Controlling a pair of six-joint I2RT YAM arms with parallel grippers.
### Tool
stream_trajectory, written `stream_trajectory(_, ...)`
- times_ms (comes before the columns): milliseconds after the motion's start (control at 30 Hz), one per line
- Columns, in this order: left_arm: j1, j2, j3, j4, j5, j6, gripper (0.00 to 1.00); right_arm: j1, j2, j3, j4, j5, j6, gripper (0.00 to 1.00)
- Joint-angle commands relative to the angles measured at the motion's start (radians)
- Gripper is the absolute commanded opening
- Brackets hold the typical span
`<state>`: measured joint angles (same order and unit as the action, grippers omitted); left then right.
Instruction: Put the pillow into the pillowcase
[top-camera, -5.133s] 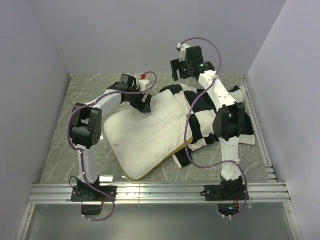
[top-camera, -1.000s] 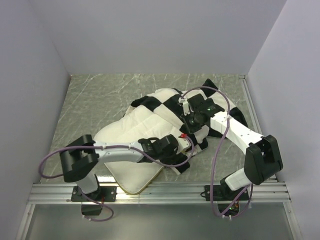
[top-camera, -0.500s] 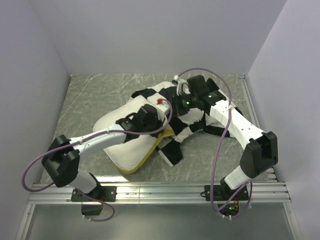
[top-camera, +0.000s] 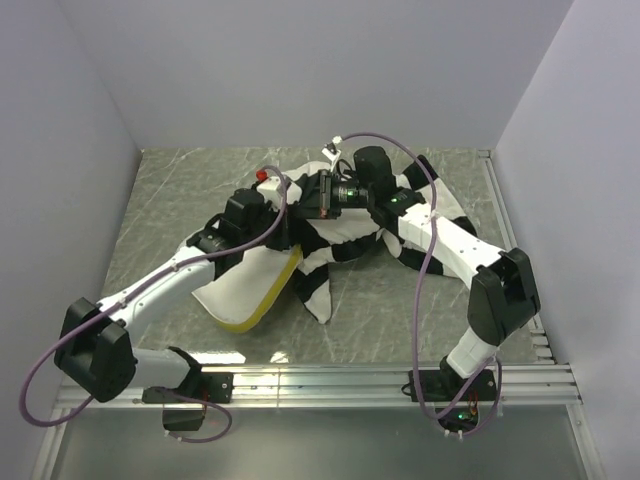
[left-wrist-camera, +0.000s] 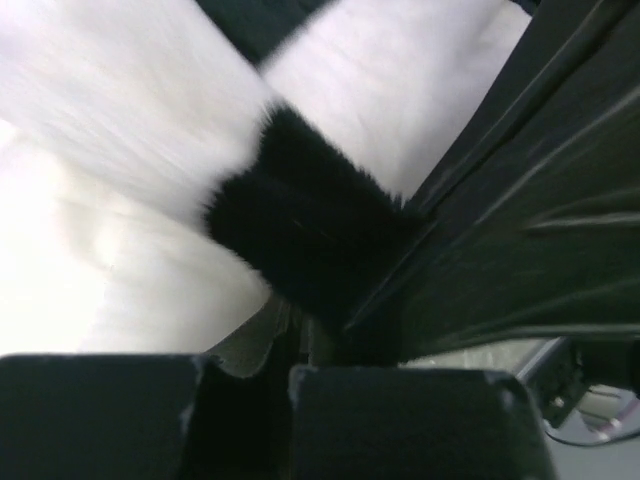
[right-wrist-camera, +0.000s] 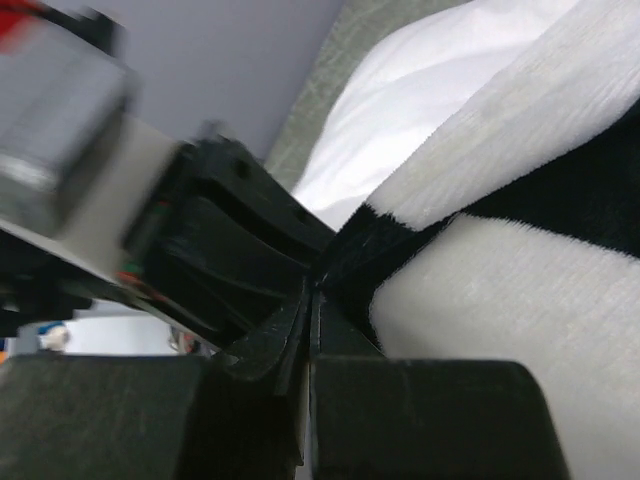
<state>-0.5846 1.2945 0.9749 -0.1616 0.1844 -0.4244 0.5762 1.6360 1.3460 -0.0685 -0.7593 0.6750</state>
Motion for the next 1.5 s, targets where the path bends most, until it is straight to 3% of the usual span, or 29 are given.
stream_trajectory(0, 0.000, 0.051, -0.024, 0.237, 0.084, -0.115, 0.00, 0.062, -0.004, 0.056, 0.197, -0.161, 0.158, 0.00)
stream_trajectory(200, 0.002, 0.156, -0.045, 0.379, 0.171, -0.162, 0.00, -0.016, 0.005, 0.074, 0.174, -0.161, 0.146, 0.00)
stream_trajectory(233, 0.003, 0.172, -0.035, 0.390, 0.170, -0.157, 0.00, -0.025, 0.005, 0.082, 0.109, -0.155, 0.126, 0.03)
stream_trajectory(300, 0.006, 0.227, 0.028, 0.367, 0.191, -0.110, 0.00, -0.076, -0.014, 0.090, 0.038, -0.132, 0.037, 0.23)
stream_trajectory(333, 0.012, 0.247, 0.056, 0.344, 0.231, -0.090, 0.06, -0.100, -0.028, 0.082, -0.043, -0.092, -0.027, 0.46)
stream_trajectory(433, 0.026, 0.314, 0.166, 0.182, 0.300, 0.016, 0.36, -0.205, -0.126, 0.003, -0.166, 0.006, -0.144, 0.74)
stream_trajectory(467, 0.028, 0.318, 0.189, 0.110, 0.297, 0.060, 0.42, -0.264, -0.154, -0.017, -0.200, 0.044, -0.175, 0.77)
stream_trajectory(500, 0.028, 0.306, 0.209, 0.011, 0.294, 0.143, 0.52, -0.294, -0.204, -0.051, -0.235, 0.072, -0.204, 0.80)
stream_trajectory(567, 0.023, 0.240, 0.200, -0.079, 0.255, 0.226, 0.59, -0.358, -0.243, -0.076, -0.341, 0.109, -0.285, 0.80)
stream_trajectory(600, 0.020, 0.215, 0.185, -0.119, 0.233, 0.310, 0.70, -0.412, -0.270, -0.096, -0.378, 0.113, -0.304, 0.80)
stream_trajectory(667, 0.008, 0.145, 0.165, -0.231, 0.138, 0.377, 0.77, -0.464, -0.294, -0.122, -0.465, 0.098, -0.353, 0.80)
stream_trajectory(700, 0.006, 0.126, 0.151, -0.268, 0.118, 0.413, 0.87, -0.498, -0.313, -0.163, -0.485, 0.080, -0.360, 0.79)
stream_trajectory(800, -0.055, 0.068, 0.121, -0.393, -0.009, 0.544, 0.88, -0.507, -0.340, -0.224, -0.582, 0.055, -0.429, 0.78)
stream_trajectory(867, -0.160, 0.033, 0.087, -0.427, -0.083, 0.573, 0.89, -0.506, -0.353, -0.269, -0.613, 0.051, -0.446, 0.78)
stream_trajectory(900, -0.202, 0.031, 0.047, -0.427, -0.148, 0.575, 0.99, -0.507, -0.355, -0.306, -0.620, 0.051, -0.451, 0.78)
stream_trajectory(1000, -0.305, 0.077, 0.010, -0.417, -0.181, 0.499, 0.99, -0.504, -0.373, -0.367, -0.607, 0.055, -0.447, 0.78)
stream_trajectory(1167, -0.327, 0.283, -0.018, -0.353, -0.285, 0.348, 0.99, -0.501, -0.412, -0.439, -0.539, 0.052, -0.407, 0.76)
stream_trajectory(1267, -0.293, 0.350, 0.024, -0.317, -0.294, 0.351, 0.67, -0.489, -0.423, -0.488, -0.487, 0.051, -0.408, 0.76)
stream_trajectory(1300, -0.275, 0.356, 0.068, -0.328, -0.255, 0.361, 0.32, -0.478, -0.424, -0.513, -0.469, 0.049, -0.402, 0.75)
stream_trajectory(1367, -0.225, 0.361, 0.173, -0.358, -0.147, 0.380, 0.00, -0.457, -0.417, -0.525, -0.420, 0.067, -0.387, 0.73)
stream_trajectory(1467, -0.167, 0.326, 0.307, -0.414, 0.014, 0.453, 0.00, -0.389, -0.410, -0.545, -0.332, 0.112, -0.355, 0.73)
